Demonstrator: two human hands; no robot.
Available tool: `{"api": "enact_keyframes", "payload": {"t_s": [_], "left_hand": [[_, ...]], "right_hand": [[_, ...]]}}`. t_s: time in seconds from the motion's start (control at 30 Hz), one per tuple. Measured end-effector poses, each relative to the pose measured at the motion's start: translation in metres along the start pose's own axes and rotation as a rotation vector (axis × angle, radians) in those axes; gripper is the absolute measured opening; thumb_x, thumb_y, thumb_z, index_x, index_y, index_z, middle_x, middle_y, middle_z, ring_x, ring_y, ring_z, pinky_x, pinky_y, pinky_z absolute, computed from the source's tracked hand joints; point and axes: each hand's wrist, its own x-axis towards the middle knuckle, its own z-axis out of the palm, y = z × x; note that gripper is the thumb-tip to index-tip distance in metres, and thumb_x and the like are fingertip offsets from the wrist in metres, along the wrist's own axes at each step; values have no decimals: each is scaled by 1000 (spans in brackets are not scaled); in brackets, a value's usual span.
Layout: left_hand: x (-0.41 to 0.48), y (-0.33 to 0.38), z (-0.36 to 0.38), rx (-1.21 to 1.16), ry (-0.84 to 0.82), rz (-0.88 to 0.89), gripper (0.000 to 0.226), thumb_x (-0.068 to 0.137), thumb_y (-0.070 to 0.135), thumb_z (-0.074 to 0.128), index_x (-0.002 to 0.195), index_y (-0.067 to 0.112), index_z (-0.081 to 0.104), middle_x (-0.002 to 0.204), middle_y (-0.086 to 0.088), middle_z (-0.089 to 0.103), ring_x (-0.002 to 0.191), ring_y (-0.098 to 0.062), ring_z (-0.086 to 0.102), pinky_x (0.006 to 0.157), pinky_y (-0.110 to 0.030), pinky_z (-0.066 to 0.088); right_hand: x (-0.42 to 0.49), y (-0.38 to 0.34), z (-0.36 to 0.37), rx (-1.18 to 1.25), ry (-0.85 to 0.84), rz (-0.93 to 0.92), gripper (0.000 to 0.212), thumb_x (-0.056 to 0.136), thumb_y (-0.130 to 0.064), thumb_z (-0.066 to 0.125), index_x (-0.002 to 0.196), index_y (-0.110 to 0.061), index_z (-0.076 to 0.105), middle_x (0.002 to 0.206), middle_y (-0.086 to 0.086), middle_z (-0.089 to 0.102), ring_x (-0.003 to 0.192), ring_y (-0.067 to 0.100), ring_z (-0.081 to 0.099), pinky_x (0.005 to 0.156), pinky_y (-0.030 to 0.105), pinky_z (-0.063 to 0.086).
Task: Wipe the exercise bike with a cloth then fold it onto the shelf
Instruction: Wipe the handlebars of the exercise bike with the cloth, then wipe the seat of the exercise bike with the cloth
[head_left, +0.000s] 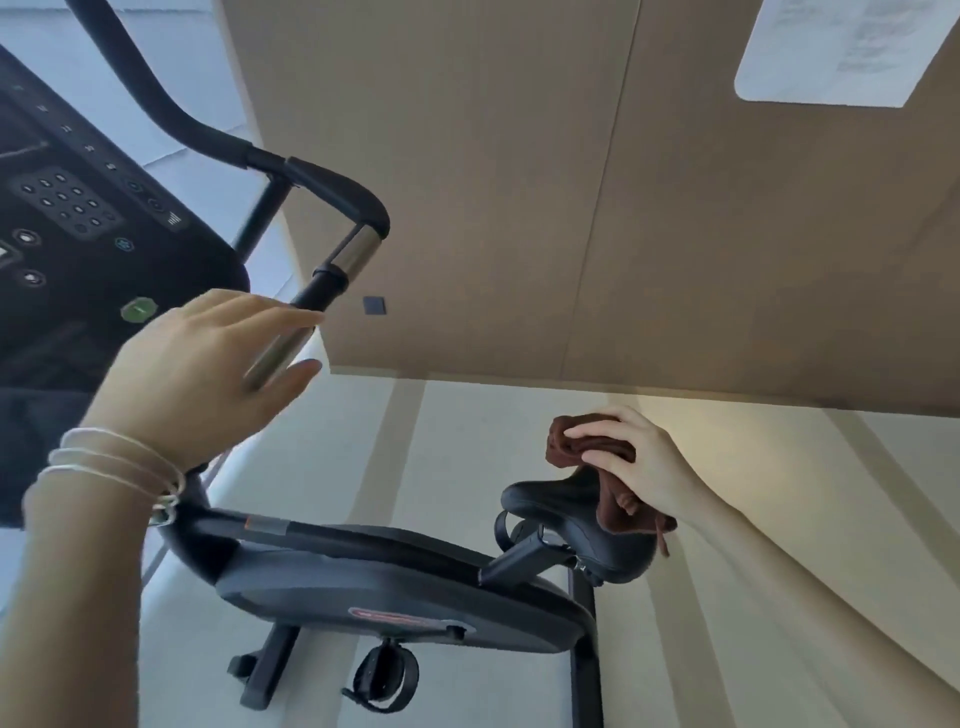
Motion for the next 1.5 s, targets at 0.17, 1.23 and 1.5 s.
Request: {"api": "enact_keyframes", "payload": {"t_s": [0.17, 1.23, 1.5], "left_hand": [[13, 69, 52, -40, -105, 58, 37, 87, 41, 56, 118, 21, 64, 114, -1, 68, 113, -26, 57, 92, -46, 50], [-14, 70, 324, -189, -774, -82, 72, 85, 45, 58, 145, 23, 25, 148, 0, 36, 132, -22, 37, 105, -39, 38], [-11, 61, 347, -233, -784, -81, 69, 86, 45, 58, 144, 24, 28, 147, 1, 38, 130, -22, 39, 103, -38, 39]], "right_hand": [[3, 17, -18, -20, -38, -24, 35, 84, -9, 67, 104, -39, 67, 114, -11, 55, 107, -6, 50, 92, 0, 31], [72, 120, 155, -626, -397, 86, 33, 96, -30, 47, 129, -29, 50, 138, 2, 42, 115, 30, 45, 97, 41, 42], [27, 149, 125, -640, -348, -213, 34, 79, -19, 71, 110, -30, 63, 127, 4, 56, 99, 27, 57, 84, 36, 55]]}}
